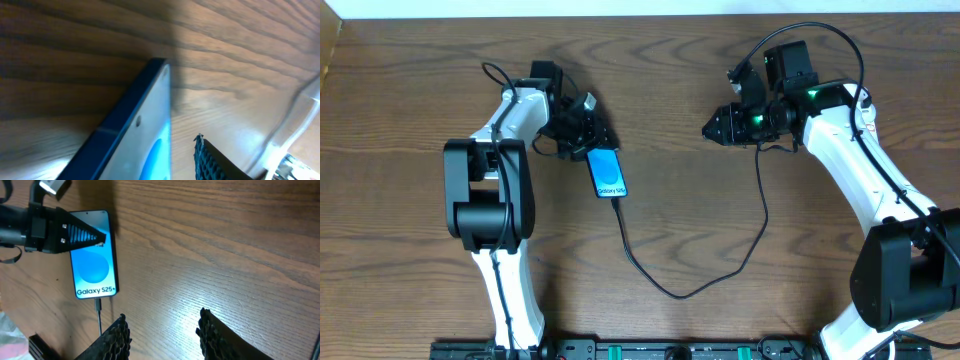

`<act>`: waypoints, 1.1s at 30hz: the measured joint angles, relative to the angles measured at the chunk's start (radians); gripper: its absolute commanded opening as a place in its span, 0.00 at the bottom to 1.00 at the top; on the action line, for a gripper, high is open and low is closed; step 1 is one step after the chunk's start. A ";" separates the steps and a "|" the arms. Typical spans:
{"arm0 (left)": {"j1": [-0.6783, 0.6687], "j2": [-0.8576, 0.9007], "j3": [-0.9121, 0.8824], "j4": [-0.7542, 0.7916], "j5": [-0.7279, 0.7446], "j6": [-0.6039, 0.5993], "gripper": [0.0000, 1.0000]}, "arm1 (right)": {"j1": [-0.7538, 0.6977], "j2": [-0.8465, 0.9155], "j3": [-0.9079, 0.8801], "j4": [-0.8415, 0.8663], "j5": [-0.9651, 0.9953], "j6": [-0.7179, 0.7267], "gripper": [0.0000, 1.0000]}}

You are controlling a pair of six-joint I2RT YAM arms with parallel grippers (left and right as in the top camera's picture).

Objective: Plug charger to phone and switch on socket
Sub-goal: 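Lower the phone onto the table with the left gripper and release, then move the right gripper to the power strip's orange switch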

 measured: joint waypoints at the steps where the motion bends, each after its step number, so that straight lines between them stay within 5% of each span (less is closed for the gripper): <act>1: 0.000 -0.004 0.002 -0.004 -0.027 0.000 0.47 | 0.000 0.000 0.000 -0.001 0.002 0.000 0.44; 13: 0.000 -0.032 0.022 -0.016 -0.410 0.001 0.49 | 0.000 0.000 0.000 -0.037 0.051 0.000 0.39; 17: -0.001 -0.034 0.035 -0.051 -0.475 0.000 0.54 | -0.003 0.000 0.000 -0.039 0.089 -0.008 0.09; 20: 0.000 -0.043 0.048 -0.107 -0.564 0.000 0.57 | -0.029 -0.010 0.000 -0.035 0.105 -0.007 0.01; 21: 0.002 -0.061 0.051 -0.124 -0.603 0.000 0.64 | -0.074 -0.032 0.000 -0.039 0.113 -0.011 0.01; 22: 0.002 -0.146 0.056 -0.144 -0.627 0.004 0.90 | -0.146 -0.072 0.000 -0.057 0.112 -0.011 0.01; 27: 0.002 -0.656 0.117 -0.174 -0.646 0.001 0.92 | -0.550 -0.145 0.004 -0.104 0.115 -0.035 0.01; 33: 0.002 -0.705 0.111 -0.185 -0.653 0.000 0.93 | -0.787 0.010 0.006 0.021 0.118 -0.051 0.01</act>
